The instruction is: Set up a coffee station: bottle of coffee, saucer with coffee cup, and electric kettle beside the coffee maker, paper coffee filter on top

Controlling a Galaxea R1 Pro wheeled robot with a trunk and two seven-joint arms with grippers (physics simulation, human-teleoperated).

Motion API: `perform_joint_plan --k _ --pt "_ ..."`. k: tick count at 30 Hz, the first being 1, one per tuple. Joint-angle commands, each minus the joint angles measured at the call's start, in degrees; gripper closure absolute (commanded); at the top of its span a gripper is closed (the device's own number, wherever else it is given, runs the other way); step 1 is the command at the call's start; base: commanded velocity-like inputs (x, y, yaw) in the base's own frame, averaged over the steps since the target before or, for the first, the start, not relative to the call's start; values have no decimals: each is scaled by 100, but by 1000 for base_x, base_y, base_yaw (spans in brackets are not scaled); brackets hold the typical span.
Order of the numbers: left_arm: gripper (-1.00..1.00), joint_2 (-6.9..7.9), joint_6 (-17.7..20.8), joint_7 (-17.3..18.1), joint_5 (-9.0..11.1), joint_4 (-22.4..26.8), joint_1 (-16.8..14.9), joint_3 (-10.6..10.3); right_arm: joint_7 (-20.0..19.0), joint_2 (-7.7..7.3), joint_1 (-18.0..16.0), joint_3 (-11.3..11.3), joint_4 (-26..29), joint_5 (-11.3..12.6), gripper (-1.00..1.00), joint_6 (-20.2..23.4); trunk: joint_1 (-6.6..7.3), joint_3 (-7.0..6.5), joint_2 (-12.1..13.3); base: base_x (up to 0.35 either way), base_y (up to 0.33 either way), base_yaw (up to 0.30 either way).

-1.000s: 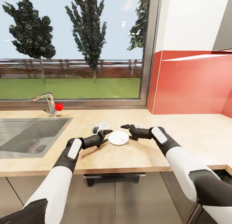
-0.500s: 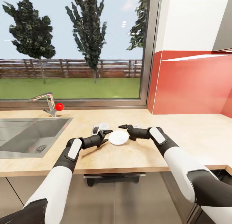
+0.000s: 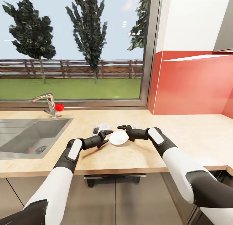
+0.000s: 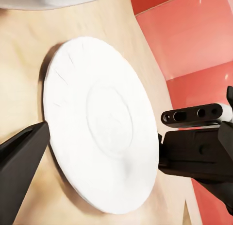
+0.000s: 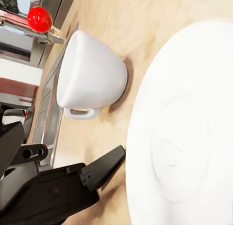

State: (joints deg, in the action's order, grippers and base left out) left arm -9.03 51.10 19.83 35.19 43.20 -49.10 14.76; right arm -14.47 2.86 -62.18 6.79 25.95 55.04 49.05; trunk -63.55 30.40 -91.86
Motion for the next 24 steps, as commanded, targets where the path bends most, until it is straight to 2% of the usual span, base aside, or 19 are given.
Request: perform_joint_plan --k 1,13,14,22,24 --pt "-100 -7 23 4 -188 -93 -3 26 -47 6 -5 9 -2 -46 -100 3 0 7 -3 0 0 0" --pt "-100 -5 23 9 -188 -93 -3 24 -47 21 -5 -4 -1 -43 -100 2 0 7 -3 0 0 0" --pt "-100 -4 23 7 -188 -93 -3 25 -47 21 -5 -7 -2 -44 100 1 0 7 -3 0 0 0" --pt "-100 -2 23 4 -188 -93 -3 25 -47 21 -5 -11 -1 -38 100 -6 0 7 -3 0 0 0" --pt "-100 -2 23 5 -188 -93 -3 25 -47 21 -5 -11 -4 -38 100 -165 0 7 -3 0 0 0"
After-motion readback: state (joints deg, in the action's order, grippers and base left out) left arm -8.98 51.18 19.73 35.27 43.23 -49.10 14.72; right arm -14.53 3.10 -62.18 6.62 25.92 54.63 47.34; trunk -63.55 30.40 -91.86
